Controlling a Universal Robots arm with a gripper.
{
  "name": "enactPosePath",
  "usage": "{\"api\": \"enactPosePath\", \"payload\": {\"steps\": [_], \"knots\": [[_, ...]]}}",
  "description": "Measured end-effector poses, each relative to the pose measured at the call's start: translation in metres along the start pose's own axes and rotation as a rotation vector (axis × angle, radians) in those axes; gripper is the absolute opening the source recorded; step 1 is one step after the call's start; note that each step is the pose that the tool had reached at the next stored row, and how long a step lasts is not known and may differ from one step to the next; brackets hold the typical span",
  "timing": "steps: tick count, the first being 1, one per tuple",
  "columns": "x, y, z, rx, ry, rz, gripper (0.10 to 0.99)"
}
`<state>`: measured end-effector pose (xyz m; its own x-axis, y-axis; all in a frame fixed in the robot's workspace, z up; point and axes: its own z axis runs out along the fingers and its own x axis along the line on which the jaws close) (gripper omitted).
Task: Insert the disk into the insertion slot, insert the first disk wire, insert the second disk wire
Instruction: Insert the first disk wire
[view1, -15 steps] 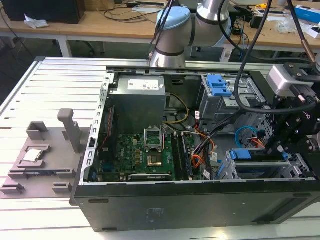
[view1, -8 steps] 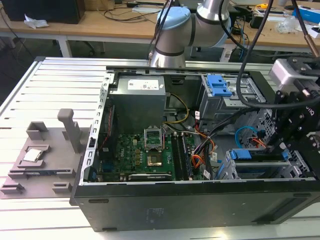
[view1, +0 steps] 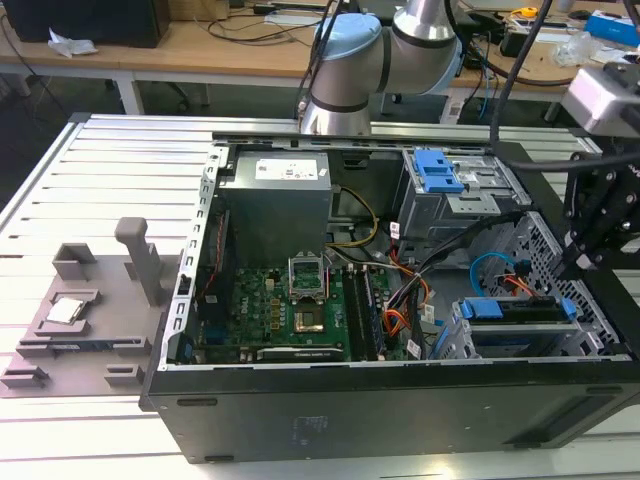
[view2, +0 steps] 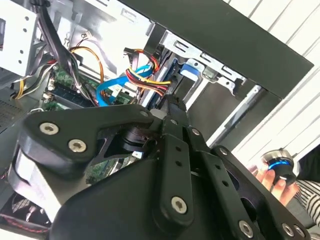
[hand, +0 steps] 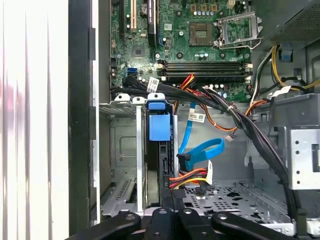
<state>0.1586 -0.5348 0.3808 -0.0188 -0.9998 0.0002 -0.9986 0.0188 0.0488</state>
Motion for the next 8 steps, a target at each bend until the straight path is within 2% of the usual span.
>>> {"api": "enactPosePath", "payload": {"steps": [1, 3, 8], "knots": [[0.0, 0.0002, -0.0047, 0.0, 0.0002, 0.0, 0.106], [0.0, 0.0005, -0.0097, 0.0, 0.0001, 0.0, 0.106], [0.0, 0.0005, -0.0108, 0.0, 0.0001, 0.0, 0.106]]}}
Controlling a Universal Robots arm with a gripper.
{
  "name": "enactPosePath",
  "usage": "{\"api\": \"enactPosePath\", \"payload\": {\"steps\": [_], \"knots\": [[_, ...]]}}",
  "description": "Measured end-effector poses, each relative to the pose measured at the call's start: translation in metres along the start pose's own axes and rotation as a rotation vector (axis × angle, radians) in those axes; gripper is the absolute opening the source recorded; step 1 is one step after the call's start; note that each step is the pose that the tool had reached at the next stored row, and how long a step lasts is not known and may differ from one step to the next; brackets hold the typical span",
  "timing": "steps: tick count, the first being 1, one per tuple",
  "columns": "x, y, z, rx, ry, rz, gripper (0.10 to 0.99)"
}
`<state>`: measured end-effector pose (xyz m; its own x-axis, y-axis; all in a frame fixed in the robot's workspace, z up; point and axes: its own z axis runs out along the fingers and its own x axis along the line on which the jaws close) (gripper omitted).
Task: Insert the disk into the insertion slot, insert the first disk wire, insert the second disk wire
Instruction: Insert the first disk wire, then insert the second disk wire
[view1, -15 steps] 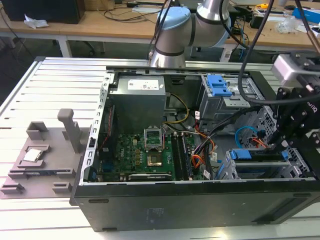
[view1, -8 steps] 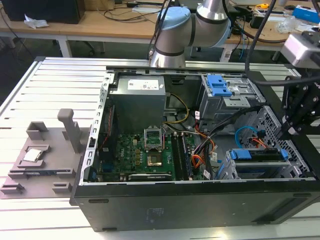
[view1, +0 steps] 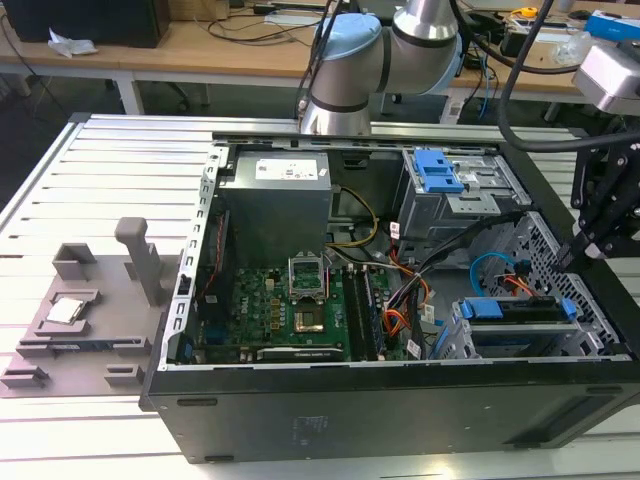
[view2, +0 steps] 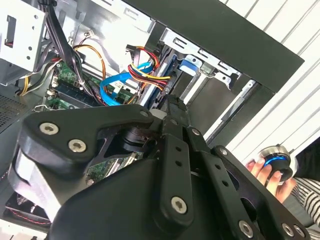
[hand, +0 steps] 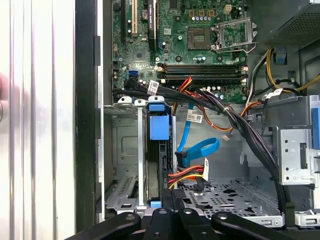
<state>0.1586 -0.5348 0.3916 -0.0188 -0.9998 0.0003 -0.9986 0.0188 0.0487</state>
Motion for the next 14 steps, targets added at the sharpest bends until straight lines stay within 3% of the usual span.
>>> {"api": "enactPosePath", "payload": {"steps": [14], "knots": [[0.0, 0.0, -0.0003, 0.0, 0.0, 0.0, 0.106]]}}
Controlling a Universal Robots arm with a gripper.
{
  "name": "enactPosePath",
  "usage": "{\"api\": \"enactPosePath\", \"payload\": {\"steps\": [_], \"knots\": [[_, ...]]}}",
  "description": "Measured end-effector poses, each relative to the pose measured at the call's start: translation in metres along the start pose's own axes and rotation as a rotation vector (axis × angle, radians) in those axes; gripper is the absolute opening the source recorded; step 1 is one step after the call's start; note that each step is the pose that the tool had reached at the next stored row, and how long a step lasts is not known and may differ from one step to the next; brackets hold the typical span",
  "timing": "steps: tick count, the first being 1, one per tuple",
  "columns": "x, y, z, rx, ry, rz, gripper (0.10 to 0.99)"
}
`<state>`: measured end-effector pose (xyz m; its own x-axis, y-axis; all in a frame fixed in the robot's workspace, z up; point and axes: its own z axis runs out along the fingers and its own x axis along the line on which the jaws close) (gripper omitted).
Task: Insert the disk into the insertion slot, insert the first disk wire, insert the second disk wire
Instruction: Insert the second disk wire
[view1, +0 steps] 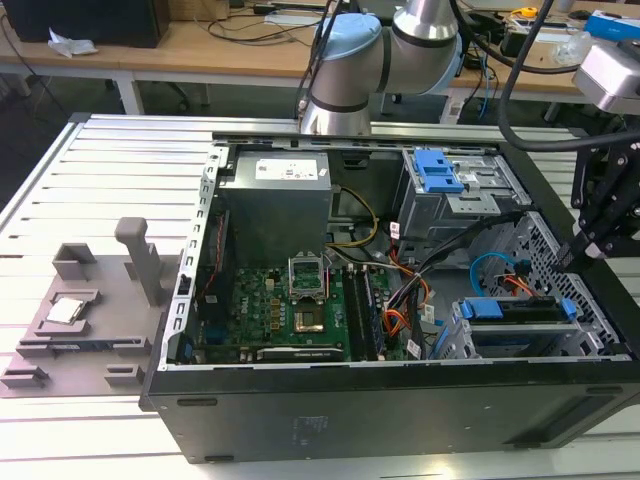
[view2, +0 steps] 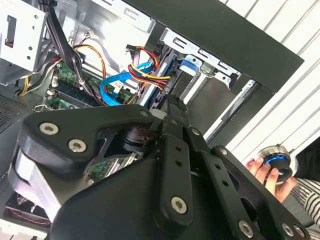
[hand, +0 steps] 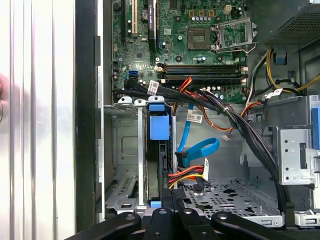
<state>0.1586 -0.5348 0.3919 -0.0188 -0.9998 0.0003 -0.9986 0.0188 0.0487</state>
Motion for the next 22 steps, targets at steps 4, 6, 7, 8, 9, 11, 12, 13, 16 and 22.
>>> {"api": "enactPosePath", "payload": {"steps": [4, 6, 7, 8, 9, 11, 12, 13, 16, 22], "knots": [[0.0, 0.0038, 0.0001, 0.0, 0.0001, 0.0, 0.106], [0.0001, 0.0082, 0.0004, 0.0, 0.0, 0.0, 0.106], [0.0002, 0.0102, 0.0005, 0.0, 0.0, 0.0, 0.106], [0.0002, 0.0123, 0.0006, 0.0, 0.0, 0.0, 0.106], [0.0003, 0.014, 0.0007, 0.0, 0.0, 0.0, 0.106], [0.0004, 0.0205, 0.001, 0.0, 0.0, 0.0, 0.106], [0.0005, 0.0217, 0.0011, 0.0, 0.0, 0.0, 0.106], [0.0005, 0.0217, 0.001, 0.0, 0.0, 0.0, 0.106], [0.0004, 0.0219, 0.0011, 0.0, 0.0, 0.0, 0.106], [0.0004, 0.0221, 0.001, 0.0, 0.0, 0.0, 0.361]]}}
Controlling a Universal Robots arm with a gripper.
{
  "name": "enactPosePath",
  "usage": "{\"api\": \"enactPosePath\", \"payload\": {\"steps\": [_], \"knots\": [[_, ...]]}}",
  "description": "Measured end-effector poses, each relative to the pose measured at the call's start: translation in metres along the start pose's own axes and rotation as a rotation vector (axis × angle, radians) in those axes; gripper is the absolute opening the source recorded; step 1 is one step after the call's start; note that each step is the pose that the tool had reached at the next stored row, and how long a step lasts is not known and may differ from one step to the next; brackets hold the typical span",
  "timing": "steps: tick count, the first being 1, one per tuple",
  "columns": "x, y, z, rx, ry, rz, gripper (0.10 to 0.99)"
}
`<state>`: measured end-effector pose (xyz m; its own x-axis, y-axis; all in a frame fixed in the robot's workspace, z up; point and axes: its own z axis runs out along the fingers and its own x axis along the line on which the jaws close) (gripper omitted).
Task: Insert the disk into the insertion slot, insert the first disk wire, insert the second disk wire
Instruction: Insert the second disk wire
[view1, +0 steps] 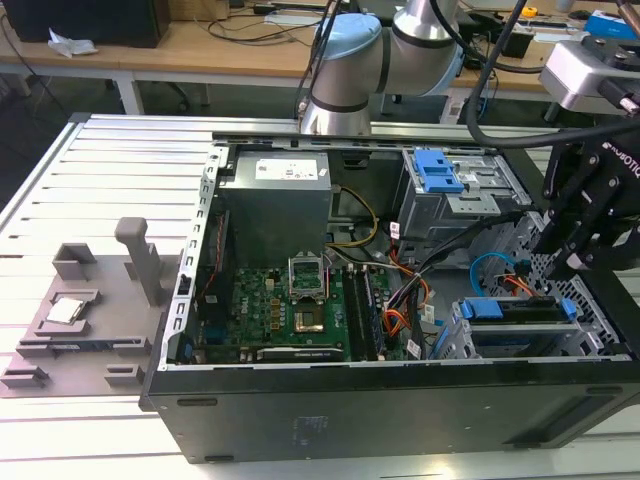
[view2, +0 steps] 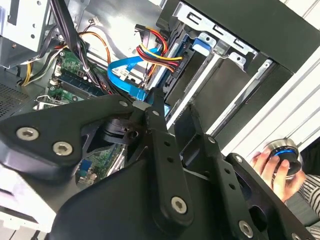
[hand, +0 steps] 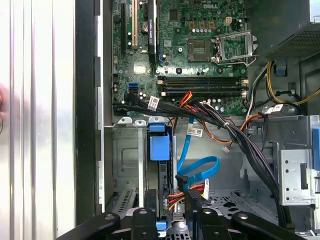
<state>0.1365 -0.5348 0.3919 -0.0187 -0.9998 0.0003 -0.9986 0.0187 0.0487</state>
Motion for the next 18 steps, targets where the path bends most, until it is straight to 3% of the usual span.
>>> {"api": "enactPosePath", "payload": {"steps": [4, 11, 15, 18], "knots": [[0.0, 0.0001, 0.0, 0.0, 0.0004, -0.009, 0.361], [0.0, 0.0001, 0.0, 0.0, 0.0095, -0.195, 0.361], [0.0, 0.0015, 0.0002, 0.0, 0.0094, -0.195, 0.361], [0.0002, 0.0093, 0.0005, 0.0, 0.0095, -0.195, 0.361]]}}
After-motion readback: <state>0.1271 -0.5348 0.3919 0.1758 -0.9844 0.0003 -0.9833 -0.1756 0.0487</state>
